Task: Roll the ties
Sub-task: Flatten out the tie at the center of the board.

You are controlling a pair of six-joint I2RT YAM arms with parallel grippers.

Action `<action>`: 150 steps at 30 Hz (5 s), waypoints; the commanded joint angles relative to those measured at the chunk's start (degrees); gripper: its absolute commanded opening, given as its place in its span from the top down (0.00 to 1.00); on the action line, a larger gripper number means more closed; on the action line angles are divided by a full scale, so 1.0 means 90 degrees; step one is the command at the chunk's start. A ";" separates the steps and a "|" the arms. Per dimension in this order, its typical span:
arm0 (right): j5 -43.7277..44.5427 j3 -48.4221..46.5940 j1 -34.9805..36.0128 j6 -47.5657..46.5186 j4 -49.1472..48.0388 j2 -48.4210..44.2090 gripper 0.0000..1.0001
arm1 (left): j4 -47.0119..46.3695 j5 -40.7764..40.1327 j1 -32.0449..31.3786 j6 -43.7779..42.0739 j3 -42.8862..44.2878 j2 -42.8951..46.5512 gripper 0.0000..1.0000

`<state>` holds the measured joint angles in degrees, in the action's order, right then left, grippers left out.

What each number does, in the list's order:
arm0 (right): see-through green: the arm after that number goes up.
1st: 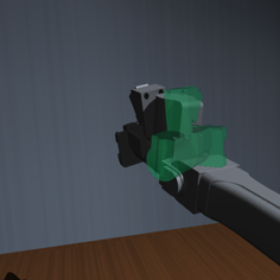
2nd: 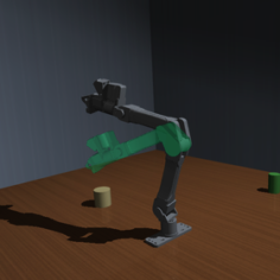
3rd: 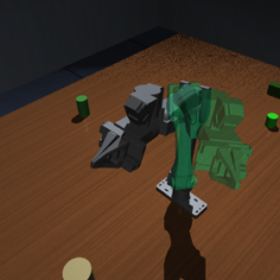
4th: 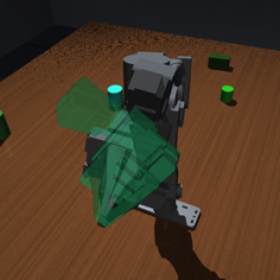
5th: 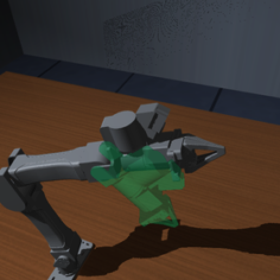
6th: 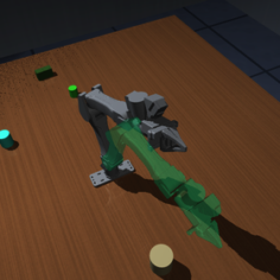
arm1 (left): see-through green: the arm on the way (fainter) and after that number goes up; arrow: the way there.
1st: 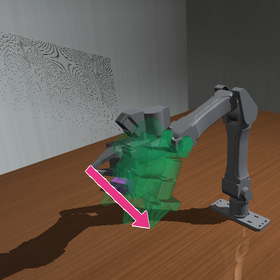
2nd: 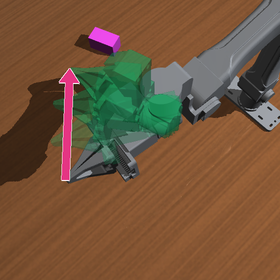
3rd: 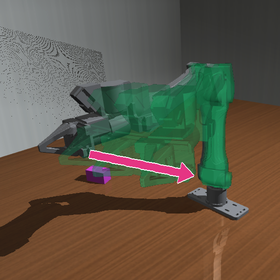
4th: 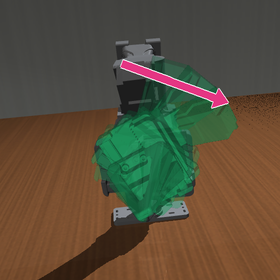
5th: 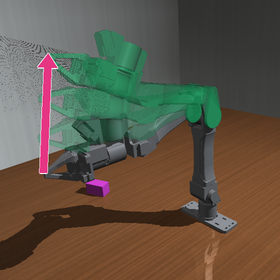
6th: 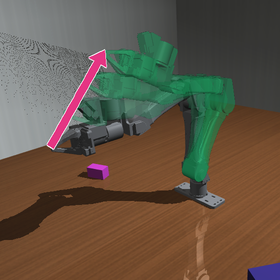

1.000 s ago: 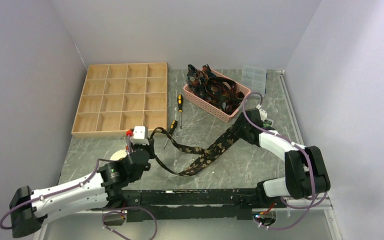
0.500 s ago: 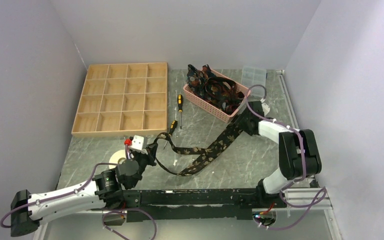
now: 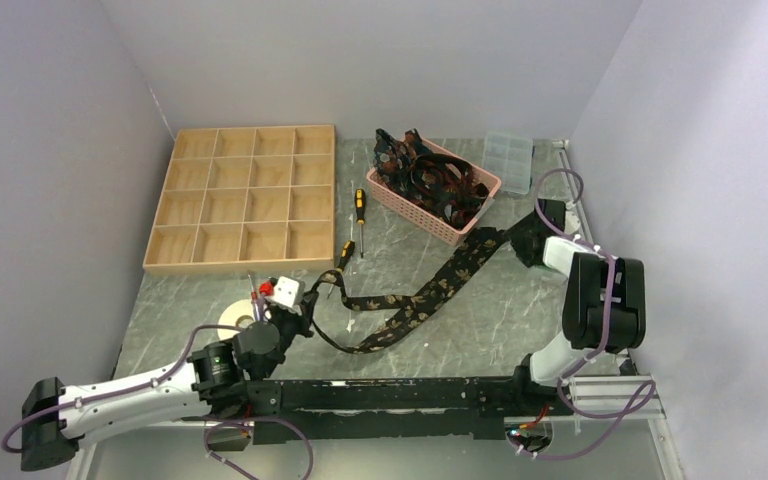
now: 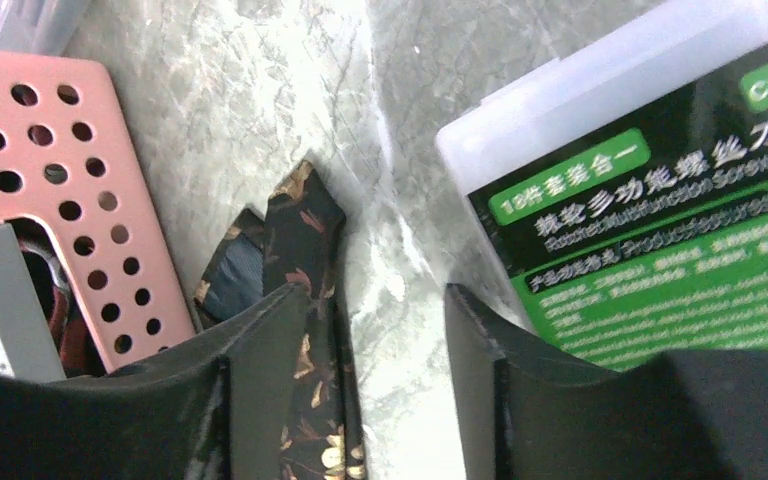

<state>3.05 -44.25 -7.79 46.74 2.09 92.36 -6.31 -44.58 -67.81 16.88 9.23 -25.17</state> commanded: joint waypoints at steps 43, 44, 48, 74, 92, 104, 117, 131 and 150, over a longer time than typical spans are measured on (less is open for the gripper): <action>0.1093 -0.1564 -0.0314 -0.0316 0.1783 0.0062 0.55 | -0.3125 0.0652 -0.0630 -0.1970 -0.0059 -0.2361 0.86; 0.1111 -0.1605 -0.0158 -0.0345 0.1760 -0.0099 0.52 | -0.3316 0.0407 -0.0643 -0.1806 -0.0191 -0.2466 0.84; 0.1307 -0.1538 0.0970 -0.0496 0.1651 -0.0769 0.45 | -0.3881 -0.0307 -0.0809 -0.1274 -0.0579 -0.2622 0.78; 0.1081 0.1848 0.5847 -0.0115 -0.0038 -0.1351 0.63 | 0.1858 -0.1993 -0.1568 0.1674 0.1127 -0.1490 0.48; 0.1747 0.1611 0.6837 -0.0210 0.0457 -0.2676 0.27 | 0.6519 -0.2084 -0.1821 0.6315 0.2947 -0.3283 0.17; 0.0735 0.0293 0.5517 -0.1562 0.0759 -0.1406 0.28 | 0.3818 0.0608 -0.1174 0.4876 0.1101 -0.0007 0.15; 0.1140 -0.0179 0.5560 -0.2252 0.1178 -0.1179 0.28 | 0.1825 0.2417 -0.0013 0.4255 0.1339 -0.3613 0.34; 0.0866 -0.0148 0.6153 -0.2986 0.0570 -0.1192 0.26 | 0.2761 0.1785 0.0251 0.5328 0.0508 -0.2498 0.59; 0.2047 -0.0512 0.7084 -0.3377 0.0779 0.0326 0.37 | 0.3157 0.2000 0.0241 0.5107 0.0920 -0.2628 0.62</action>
<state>17.15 -47.35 55.61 17.39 8.88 93.51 22.90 -28.12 -65.71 63.88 16.29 -47.66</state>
